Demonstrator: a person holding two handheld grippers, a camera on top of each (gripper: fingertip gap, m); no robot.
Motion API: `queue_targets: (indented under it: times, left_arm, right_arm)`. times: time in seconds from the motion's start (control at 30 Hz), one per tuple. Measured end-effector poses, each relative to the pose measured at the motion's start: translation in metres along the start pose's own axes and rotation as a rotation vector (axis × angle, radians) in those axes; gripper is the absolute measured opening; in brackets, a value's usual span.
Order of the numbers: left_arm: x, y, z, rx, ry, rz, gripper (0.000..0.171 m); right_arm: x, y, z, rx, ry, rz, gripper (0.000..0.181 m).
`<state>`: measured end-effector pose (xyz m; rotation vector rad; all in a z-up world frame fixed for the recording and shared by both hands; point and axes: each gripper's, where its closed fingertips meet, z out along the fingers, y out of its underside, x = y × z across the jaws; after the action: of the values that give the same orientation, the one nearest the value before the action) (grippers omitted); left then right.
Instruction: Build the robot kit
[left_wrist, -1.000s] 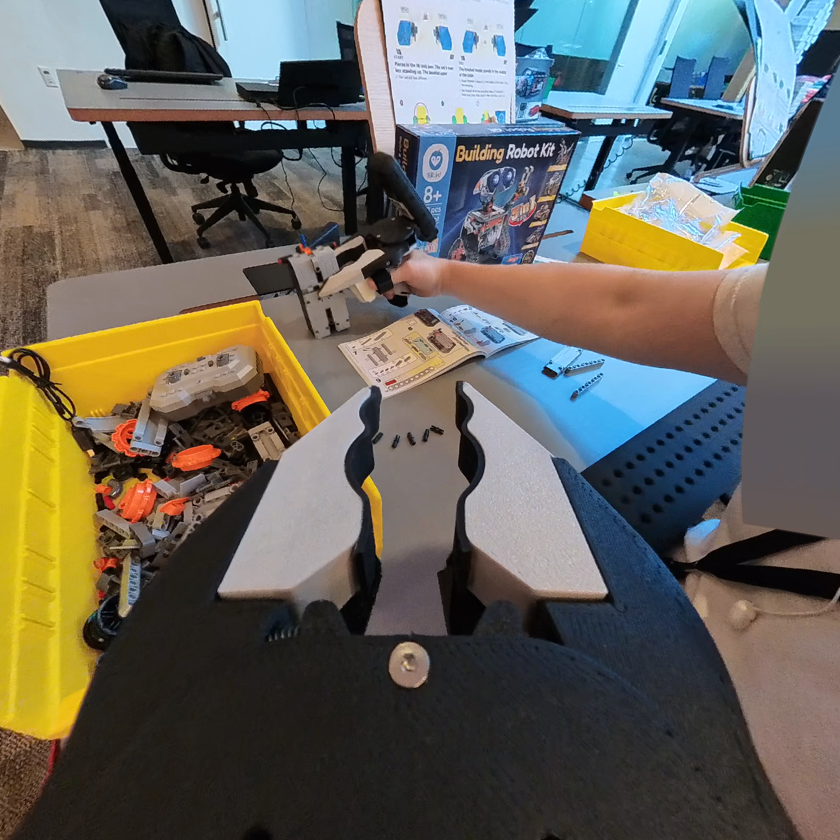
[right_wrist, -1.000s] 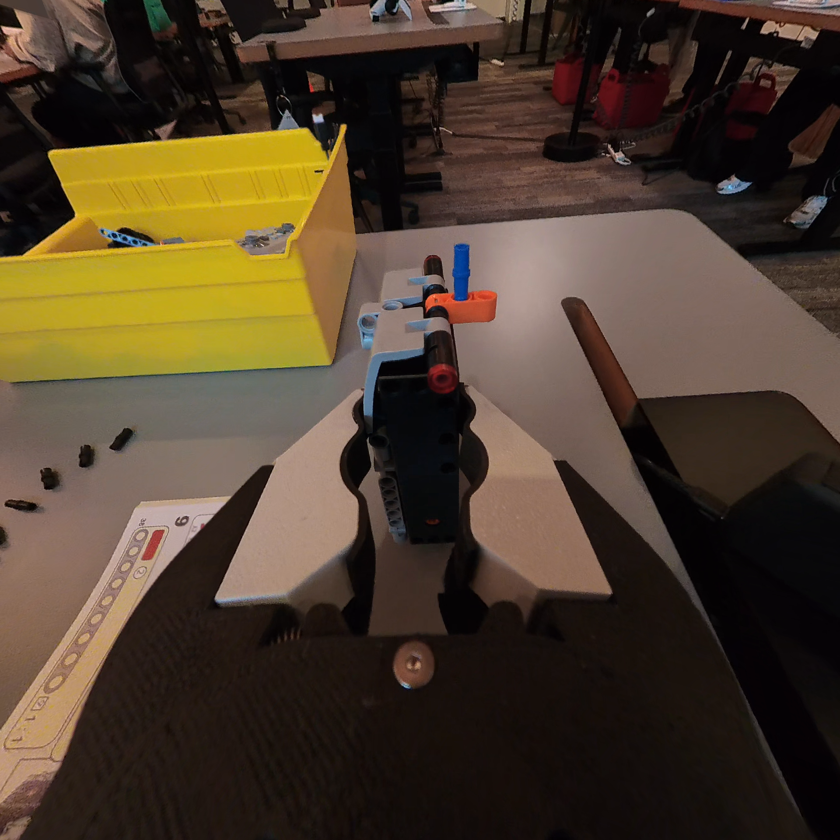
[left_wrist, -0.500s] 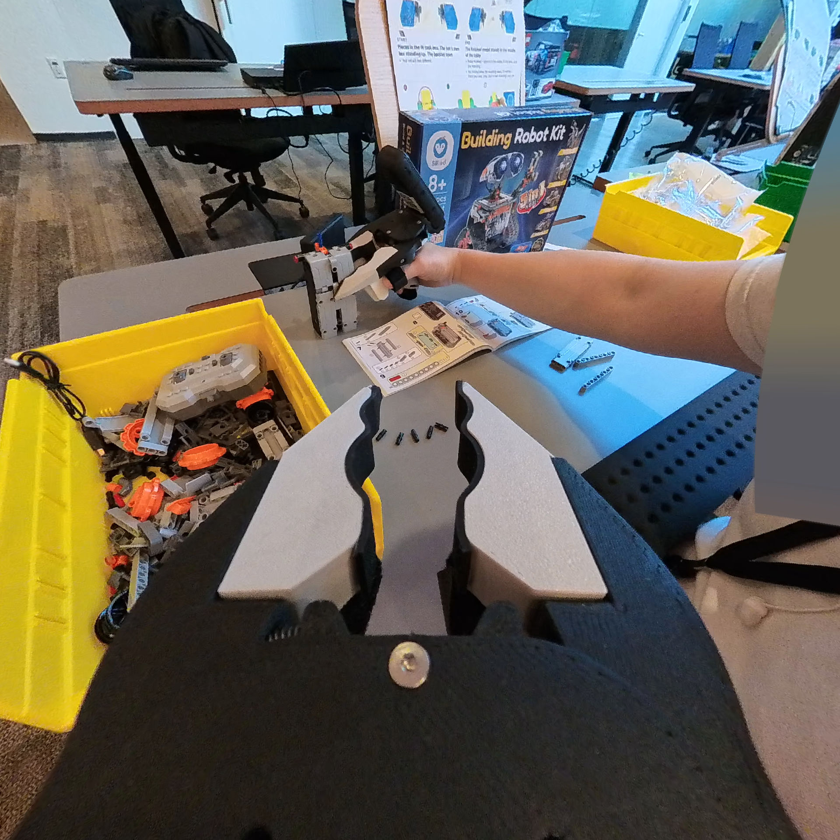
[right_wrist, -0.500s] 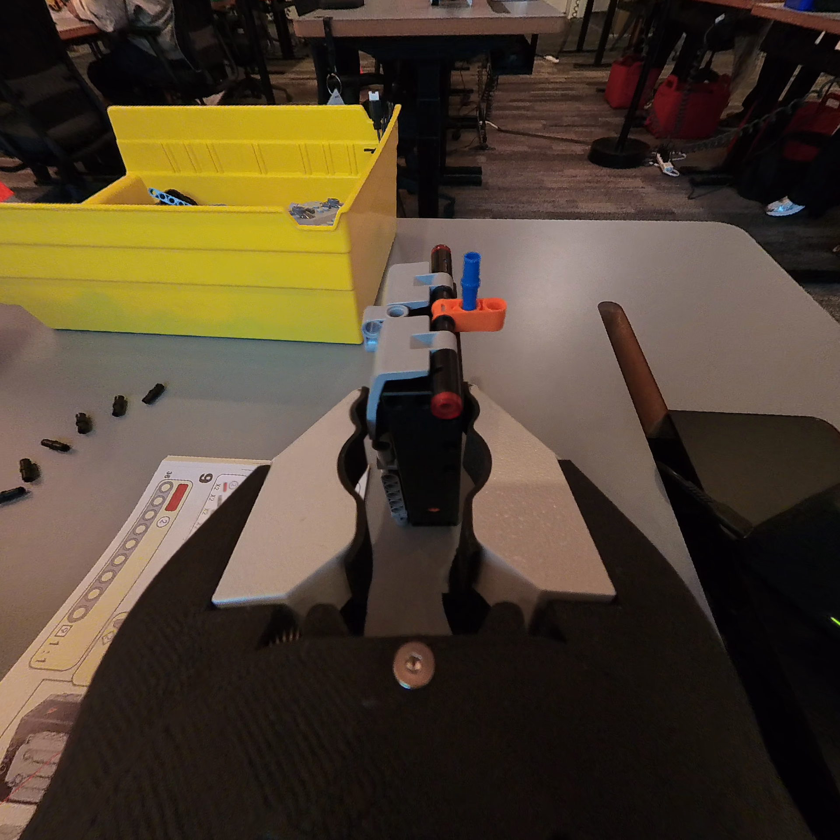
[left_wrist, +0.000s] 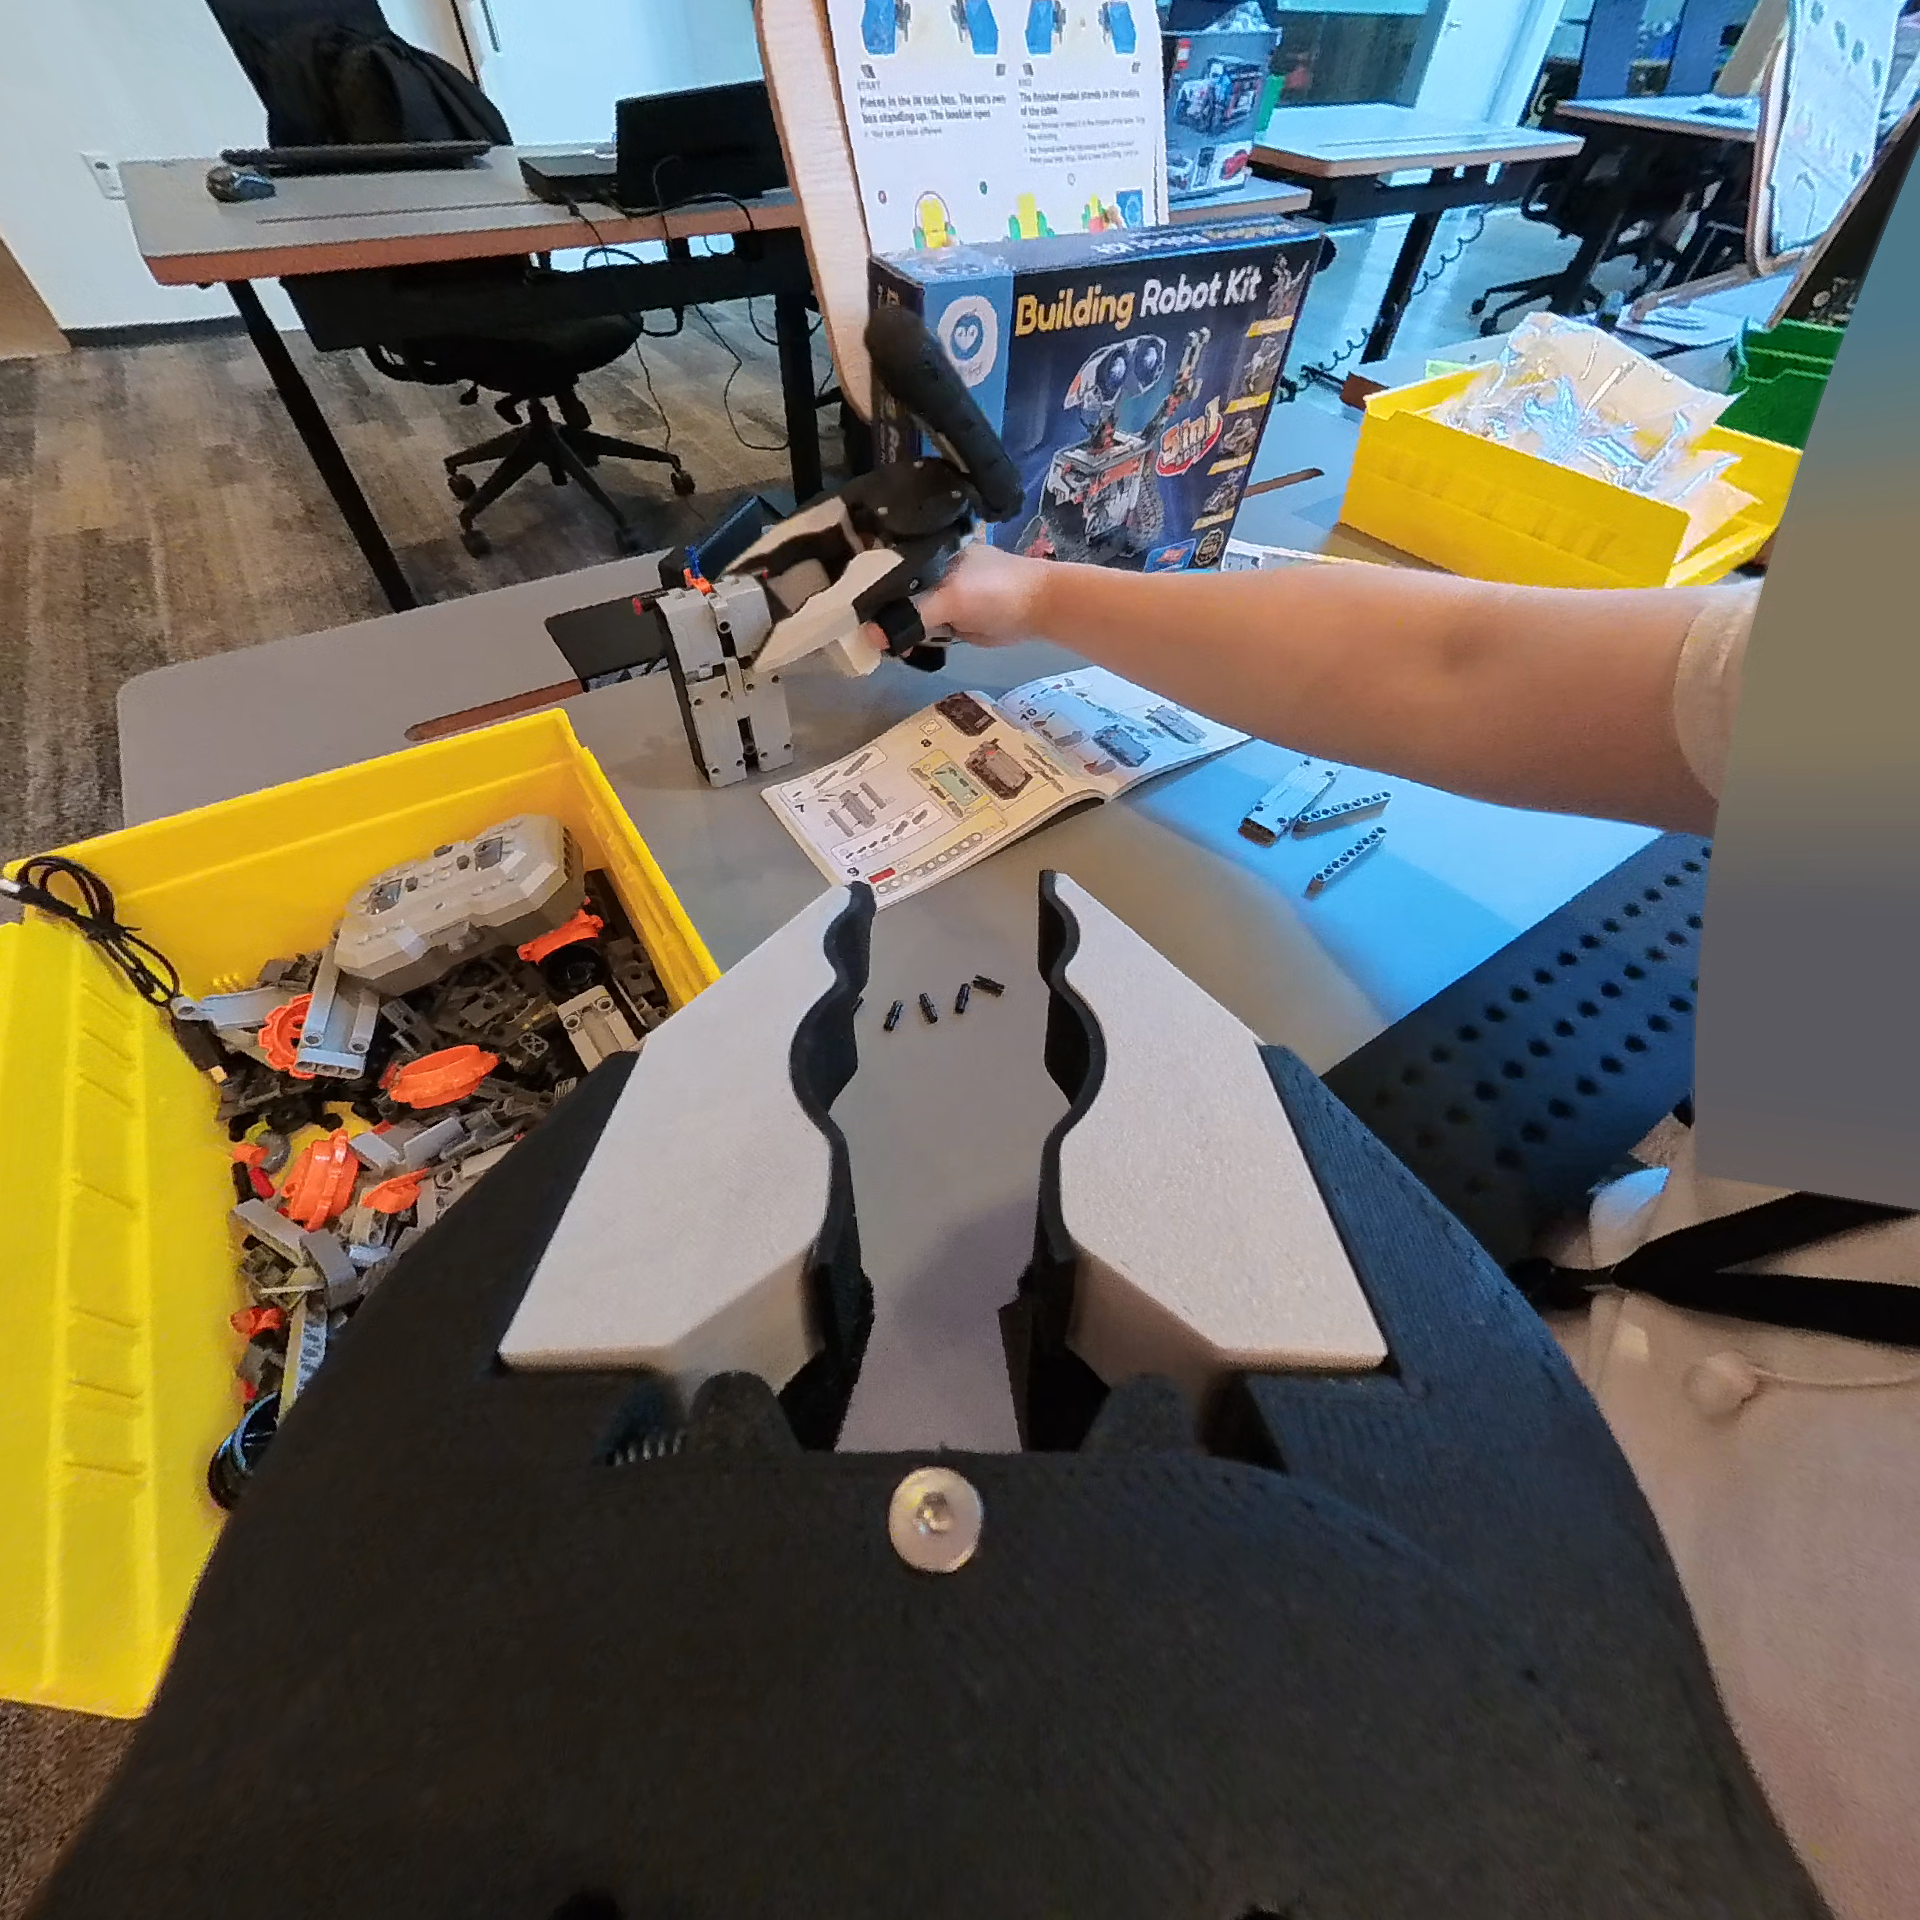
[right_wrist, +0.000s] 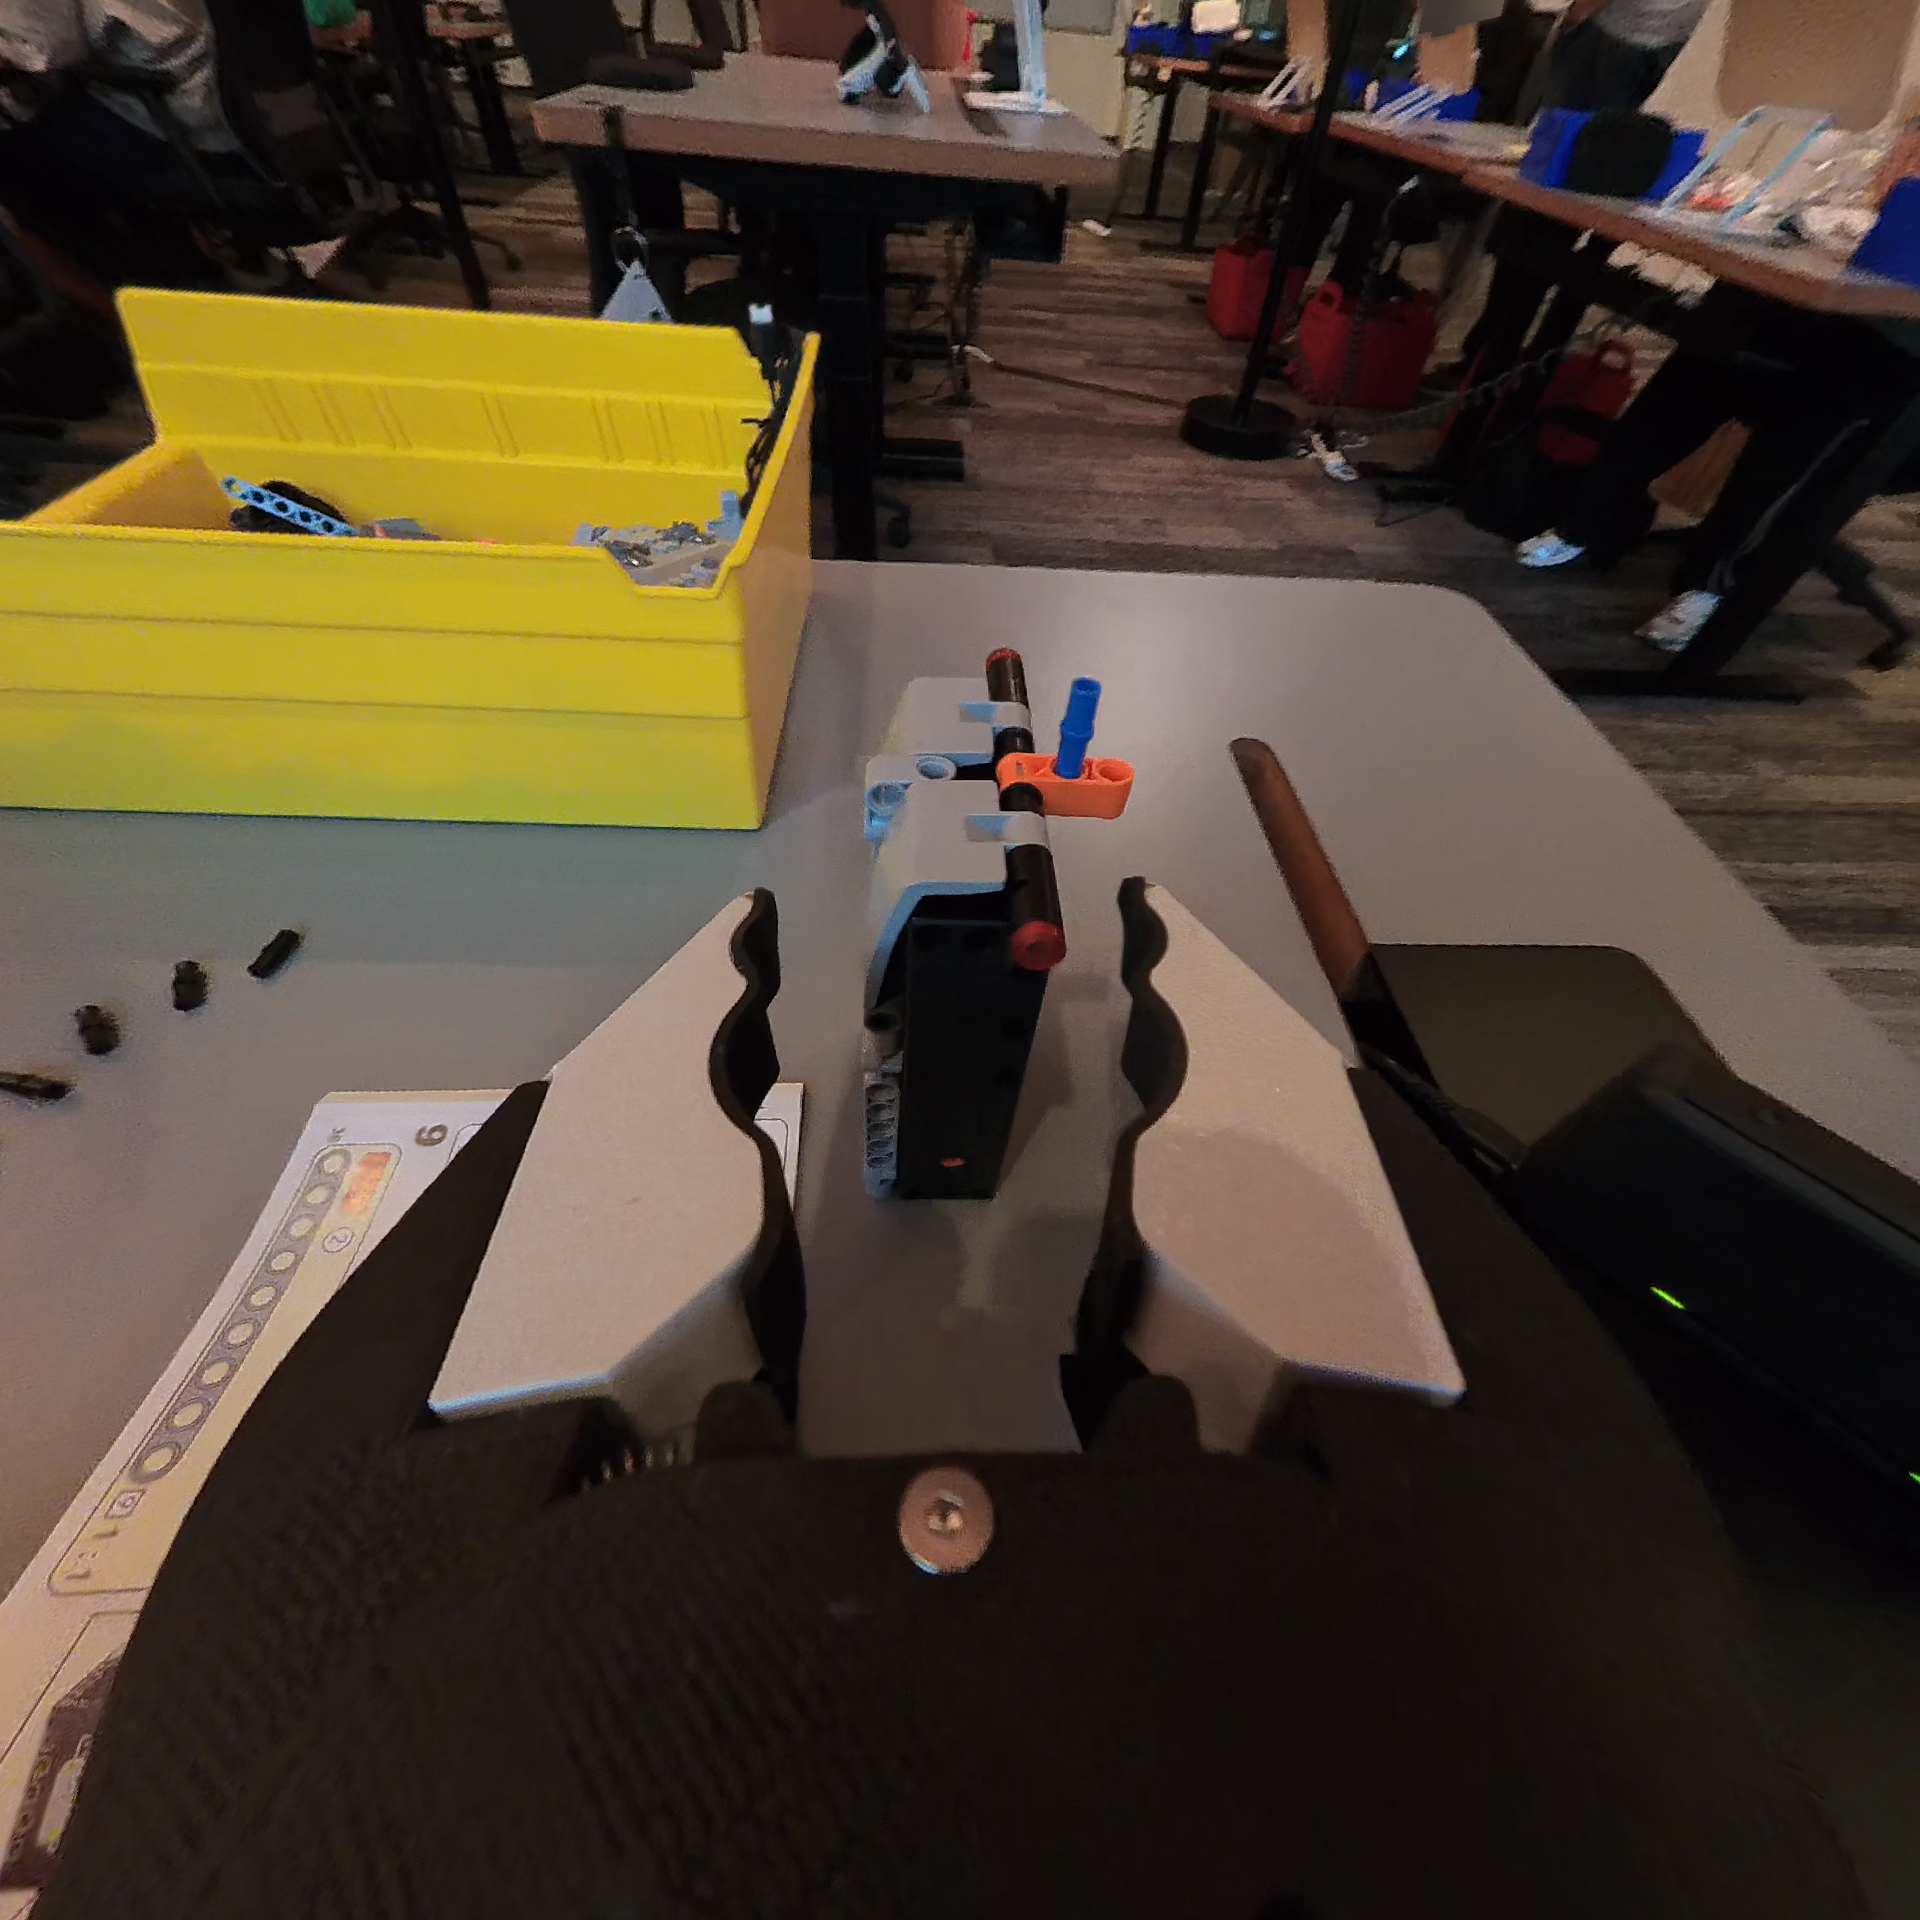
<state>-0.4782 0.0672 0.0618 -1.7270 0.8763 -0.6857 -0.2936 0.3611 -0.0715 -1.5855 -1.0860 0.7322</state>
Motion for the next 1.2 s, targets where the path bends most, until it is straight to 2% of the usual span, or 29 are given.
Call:
queue_targets:
  times: [0.13, 0.23, 0.33, 0.4, 0.5, 0.6, 0.67, 0.73, 0.9, 1.0, 1.2]
  left_arm:
    - [0.005, -0.002, 0.0, 0.0, 0.004, 0.012, 0.031]
    - [0.006, -0.002, -0.001, 0.001, 0.001, 0.019, 0.031]
    - [0.009, -0.002, -0.004, 0.014, 0.003, 0.022, 0.032]
    - [0.011, 0.002, -0.005, 0.018, 0.017, 0.014, 0.032]
    - [0.013, 0.008, 0.003, 0.004, 0.044, -0.001, 0.032]
    - [0.021, 0.005, 0.022, -0.001, 0.094, -0.003, 0.032]
    - [0.033, -0.002, 0.034, 0.008, 0.137, 0.007, 0.032]
    - [0.047, -0.009, 0.045, 0.019, 0.174, 0.029, 0.032]
    - [0.072, -0.008, 0.06, -0.031, 0.201, 0.086, 0.032]
    - [0.079, -0.003, 0.057, -0.058, 0.186, 0.098, 0.032]
    - [0.068, 0.021, 0.039, -0.112, 0.103, 0.071, 0.032]
  right_arm:
    - [-0.001, -0.014, -0.026, 0.065, 0.119, -0.069, 0.07]
    - [-0.009, -0.031, -0.065, 0.126, 0.21, -0.084, 0.075]
    - [-0.064, -0.043, -0.124, 0.12, 0.167, -0.156, 0.075]
    - [-0.116, -0.019, -0.164, -0.036, 0.074, -0.213, 0.067]
    - [-0.185, 0.049, -0.218, -0.352, -0.045, -0.204, 0.055]
    - [-0.23, 0.096, -0.251, -0.531, -0.087, -0.145, 0.054]
    - [-0.244, 0.118, -0.263, -0.606, -0.075, -0.142, 0.044]
    - [-0.244, 0.133, -0.27, -0.647, -0.032, -0.157, 0.044]
    - [-0.225, 0.132, -0.266, -0.578, 0.021, -0.143, 0.039]
    - [-0.208, 0.132, -0.261, -0.578, 0.012, -0.133, 0.034]
    - [-0.209, 0.153, -0.252, -0.698, -0.119, -0.106, 0.033]
